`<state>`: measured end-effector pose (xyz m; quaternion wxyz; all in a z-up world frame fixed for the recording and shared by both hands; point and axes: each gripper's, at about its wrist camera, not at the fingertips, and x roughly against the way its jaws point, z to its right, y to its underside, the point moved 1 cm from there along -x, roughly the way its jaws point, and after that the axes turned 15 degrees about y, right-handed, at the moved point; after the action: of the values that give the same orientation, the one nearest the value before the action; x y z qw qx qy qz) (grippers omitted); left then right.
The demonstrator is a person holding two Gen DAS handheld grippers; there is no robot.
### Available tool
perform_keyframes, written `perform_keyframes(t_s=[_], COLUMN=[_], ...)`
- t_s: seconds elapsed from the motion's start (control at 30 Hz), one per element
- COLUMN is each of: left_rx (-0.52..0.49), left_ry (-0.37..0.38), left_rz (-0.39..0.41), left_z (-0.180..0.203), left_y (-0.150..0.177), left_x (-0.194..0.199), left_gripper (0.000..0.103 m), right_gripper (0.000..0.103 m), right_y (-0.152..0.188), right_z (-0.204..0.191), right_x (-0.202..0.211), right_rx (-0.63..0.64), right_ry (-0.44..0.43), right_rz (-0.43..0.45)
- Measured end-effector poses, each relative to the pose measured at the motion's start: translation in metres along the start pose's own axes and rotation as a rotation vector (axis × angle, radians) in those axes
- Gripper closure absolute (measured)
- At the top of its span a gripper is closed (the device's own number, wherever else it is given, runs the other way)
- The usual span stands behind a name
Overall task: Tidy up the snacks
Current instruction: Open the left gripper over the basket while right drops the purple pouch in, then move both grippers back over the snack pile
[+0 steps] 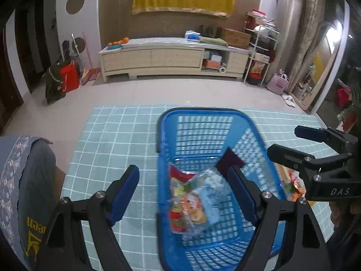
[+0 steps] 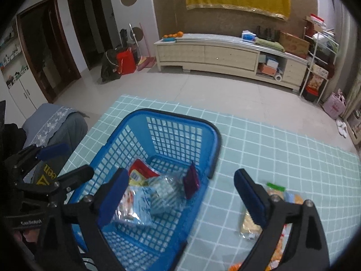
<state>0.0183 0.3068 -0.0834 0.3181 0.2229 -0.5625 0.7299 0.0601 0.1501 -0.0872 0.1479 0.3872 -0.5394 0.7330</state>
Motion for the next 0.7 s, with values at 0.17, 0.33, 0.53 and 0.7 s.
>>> perform_keyframes(t_s=[0.17,0.33,0.53,0.7], left_rx=[-0.038,-0.076,-0.137,-0.176], left_ry=[0.016,0.039,0.076,0.124], left_rz=[0.011,0.016,-0.004,-0.035], left_z=[0.032,0.061,0.103,0.140], left_y=[0.002,0.004,0.009,0.012], left_x=[0.008,0.011,0.005,-0.008], left_gripper=[0.024,0.024,0.018,0.017], right_gripper=[0.007,0.007,0.007,0.007], right_y=[0.012,0.025,0.044,0.059], right_z=[0.023,0.055,0.097,0.126], right_x=[0.021,0.040,0.060,0.072], right_rx=[-0.020,-0.061,-0.113,-0.147], right_ry=[0.022,0.054,0.097,0.128], right_rz=[0.014,0.021,0.021,0.023])
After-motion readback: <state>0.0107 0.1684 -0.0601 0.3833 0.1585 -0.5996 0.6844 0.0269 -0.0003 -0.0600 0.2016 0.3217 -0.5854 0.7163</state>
